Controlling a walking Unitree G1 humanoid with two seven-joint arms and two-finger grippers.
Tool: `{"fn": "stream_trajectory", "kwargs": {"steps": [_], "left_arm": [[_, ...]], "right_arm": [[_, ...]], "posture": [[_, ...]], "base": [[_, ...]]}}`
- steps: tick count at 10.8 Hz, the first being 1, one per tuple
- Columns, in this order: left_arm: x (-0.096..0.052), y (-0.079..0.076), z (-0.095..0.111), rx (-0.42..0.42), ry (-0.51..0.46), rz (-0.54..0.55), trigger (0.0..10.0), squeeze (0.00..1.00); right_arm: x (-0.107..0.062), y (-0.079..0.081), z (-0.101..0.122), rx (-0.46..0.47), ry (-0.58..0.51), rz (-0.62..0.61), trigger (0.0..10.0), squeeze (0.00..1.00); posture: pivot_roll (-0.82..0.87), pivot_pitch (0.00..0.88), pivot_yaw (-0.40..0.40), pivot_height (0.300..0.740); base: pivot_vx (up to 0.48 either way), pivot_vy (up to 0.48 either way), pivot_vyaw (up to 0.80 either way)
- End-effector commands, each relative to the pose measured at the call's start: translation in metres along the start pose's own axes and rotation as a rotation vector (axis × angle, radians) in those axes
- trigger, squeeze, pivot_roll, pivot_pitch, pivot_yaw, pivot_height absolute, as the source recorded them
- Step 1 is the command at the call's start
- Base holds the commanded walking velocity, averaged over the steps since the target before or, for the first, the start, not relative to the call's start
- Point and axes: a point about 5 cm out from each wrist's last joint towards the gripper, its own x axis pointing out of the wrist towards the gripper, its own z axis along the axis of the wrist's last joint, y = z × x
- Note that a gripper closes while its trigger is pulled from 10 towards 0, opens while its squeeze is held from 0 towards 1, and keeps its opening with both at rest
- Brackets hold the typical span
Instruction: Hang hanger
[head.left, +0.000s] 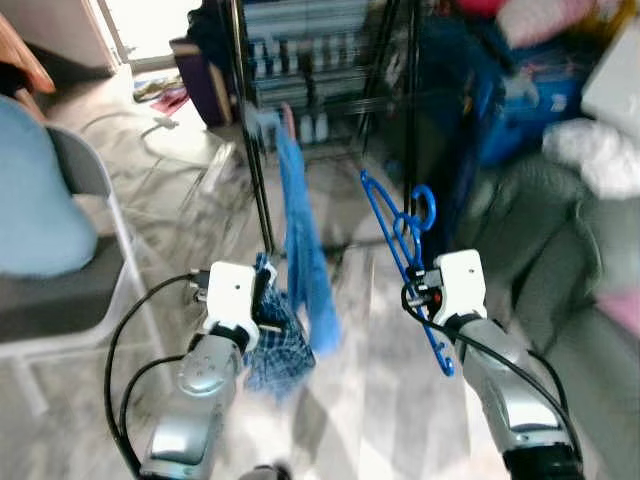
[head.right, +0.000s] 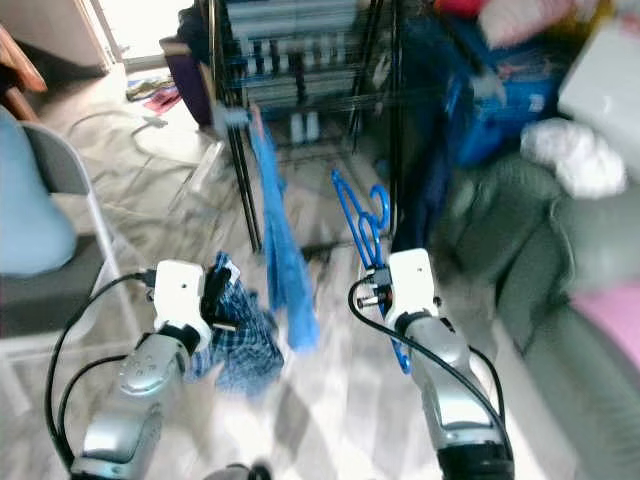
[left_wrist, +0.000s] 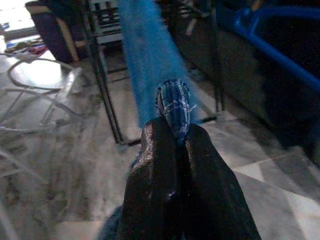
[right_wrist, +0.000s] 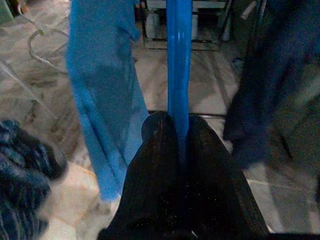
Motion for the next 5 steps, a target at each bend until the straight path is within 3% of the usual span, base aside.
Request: {"fn": "stream_trajectory", "kwargs": {"steps": [1,5], "left_arm": [[0.0003,0.0008,0.0046,0.018,-0.022,-0.006,10.0,0.00],[-0.0007,-0.0002,0.0036,0.023,-0.019,-0.033,10.0,0.00]], "right_arm": [[0.0005,0.0007,0.0055,-0.004,-0.021,-0.001,10.0,0.00],[0.0005,0.0038,0.0029,-0.016,-0.010,0.012,10.0,0.00]], "posture": [[-0.18,0.051,0.044,0.740],[-0.18,0.061,0.046,0.740]], "base": [[-0.379,0.000,0.00],[-0.382,0.000,0.00]]}}
